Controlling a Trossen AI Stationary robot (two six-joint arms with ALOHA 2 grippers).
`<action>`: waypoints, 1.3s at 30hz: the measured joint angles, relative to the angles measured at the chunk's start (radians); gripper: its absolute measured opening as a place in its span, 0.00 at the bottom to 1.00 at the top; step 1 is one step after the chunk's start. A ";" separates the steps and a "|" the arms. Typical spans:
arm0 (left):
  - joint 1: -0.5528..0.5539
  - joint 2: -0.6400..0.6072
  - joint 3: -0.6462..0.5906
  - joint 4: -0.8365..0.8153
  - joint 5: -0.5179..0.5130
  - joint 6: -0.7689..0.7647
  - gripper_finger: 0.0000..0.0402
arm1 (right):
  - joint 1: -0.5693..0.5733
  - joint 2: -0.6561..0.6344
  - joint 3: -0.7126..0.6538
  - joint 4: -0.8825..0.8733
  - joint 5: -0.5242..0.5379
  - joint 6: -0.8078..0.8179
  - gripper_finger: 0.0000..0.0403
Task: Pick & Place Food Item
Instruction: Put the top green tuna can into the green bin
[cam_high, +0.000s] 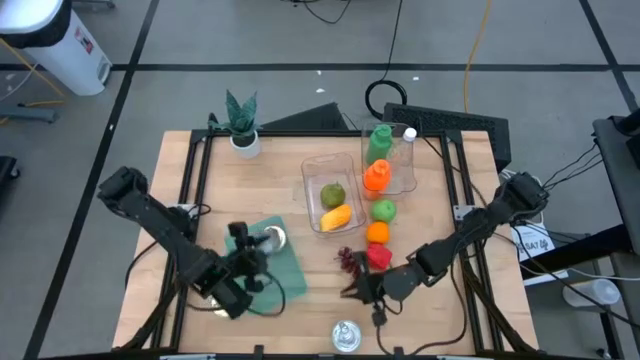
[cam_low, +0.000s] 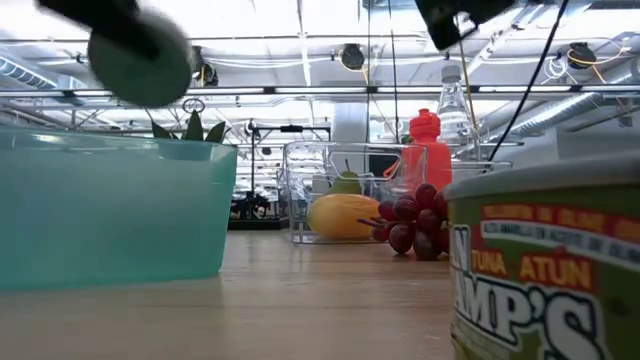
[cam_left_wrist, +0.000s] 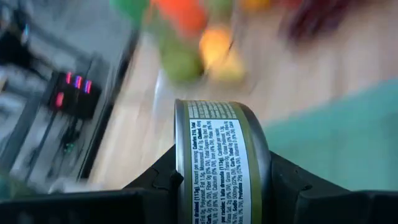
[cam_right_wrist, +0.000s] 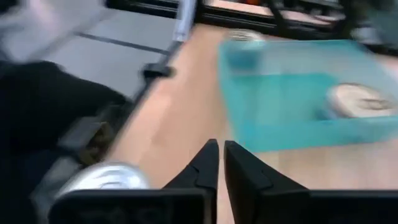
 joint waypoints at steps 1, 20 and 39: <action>0.019 0.006 -0.011 -0.038 0.020 -0.026 0.35 | 0.000 0.001 -0.031 0.048 -0.009 0.000 0.02; 0.238 0.242 -0.072 0.020 0.192 0.089 0.35 | -0.051 -0.003 -0.143 0.132 0.005 0.053 0.01; 0.228 0.235 -0.072 0.126 0.370 0.097 0.91 | -0.063 -0.003 -0.143 0.131 -0.022 0.063 0.01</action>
